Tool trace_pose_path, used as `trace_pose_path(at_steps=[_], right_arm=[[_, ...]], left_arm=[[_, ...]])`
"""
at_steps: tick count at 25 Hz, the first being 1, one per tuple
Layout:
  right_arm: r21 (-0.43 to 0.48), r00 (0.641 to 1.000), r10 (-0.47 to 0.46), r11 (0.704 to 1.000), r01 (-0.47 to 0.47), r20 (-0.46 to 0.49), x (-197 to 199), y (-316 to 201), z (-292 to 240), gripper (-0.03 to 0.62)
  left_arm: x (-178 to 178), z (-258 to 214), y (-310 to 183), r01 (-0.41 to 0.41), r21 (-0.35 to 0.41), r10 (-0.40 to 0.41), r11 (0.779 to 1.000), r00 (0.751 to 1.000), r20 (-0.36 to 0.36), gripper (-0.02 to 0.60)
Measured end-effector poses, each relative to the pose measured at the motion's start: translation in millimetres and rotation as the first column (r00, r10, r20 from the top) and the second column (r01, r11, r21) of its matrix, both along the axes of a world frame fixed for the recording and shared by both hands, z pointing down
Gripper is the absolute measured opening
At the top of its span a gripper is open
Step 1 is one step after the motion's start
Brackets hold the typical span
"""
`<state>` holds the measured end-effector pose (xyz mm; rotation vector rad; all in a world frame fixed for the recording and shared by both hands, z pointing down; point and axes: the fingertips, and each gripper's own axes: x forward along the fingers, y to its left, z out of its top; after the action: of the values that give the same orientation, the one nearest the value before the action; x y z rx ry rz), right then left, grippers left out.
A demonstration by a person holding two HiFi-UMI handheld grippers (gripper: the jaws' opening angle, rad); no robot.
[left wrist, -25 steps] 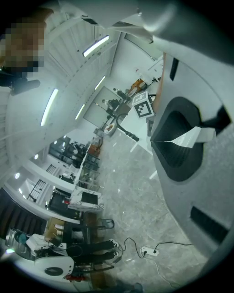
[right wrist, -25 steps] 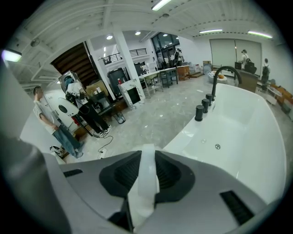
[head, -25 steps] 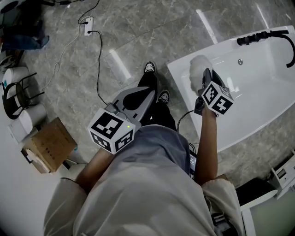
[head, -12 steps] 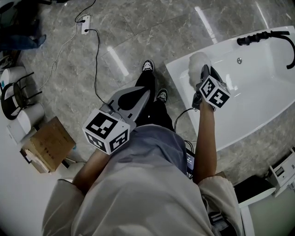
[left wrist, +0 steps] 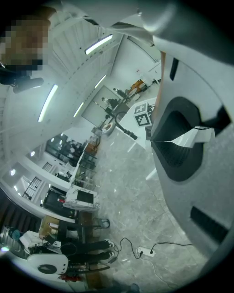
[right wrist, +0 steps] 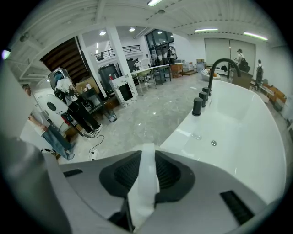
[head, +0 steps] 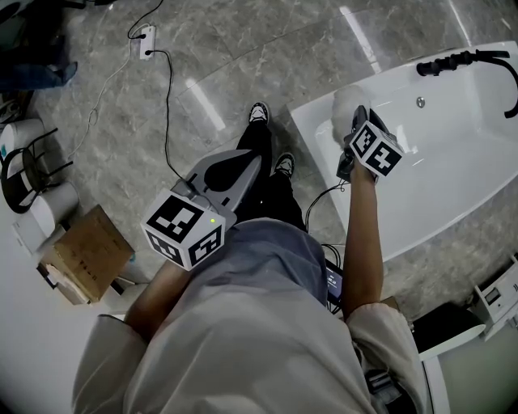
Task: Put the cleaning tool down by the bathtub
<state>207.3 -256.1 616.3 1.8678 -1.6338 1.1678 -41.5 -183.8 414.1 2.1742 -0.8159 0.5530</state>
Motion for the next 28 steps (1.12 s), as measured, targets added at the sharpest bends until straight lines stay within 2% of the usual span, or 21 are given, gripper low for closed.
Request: trace_pose_path(at_steps=[13,18,28], right_arm=[[0.003,0.998,0.044,0.999,-0.043,-0.045,2.9,-17.9,18.4,0.084],[0.017,0.996,0.04,0.999,-0.039,-0.077,1.3,-26.6,23.0,0.084],[0.035,0.993,0.023,0.999,-0.019,-0.115,-1.5,-31.4,35.2,0.084]], left_arm=[[-10.7,4.0,-1.5,0.008,-0.016,-0.008,1.0,1.0,0.008,0.009],[-18.4,5.5,-2.7,0.013,-0.019,-0.013,1.0,1.0,0.018,0.009],[-18.8,11.6,-4.0,0.013,-0.057,-0.013,0.998,1.0,-0.01,0.009]])
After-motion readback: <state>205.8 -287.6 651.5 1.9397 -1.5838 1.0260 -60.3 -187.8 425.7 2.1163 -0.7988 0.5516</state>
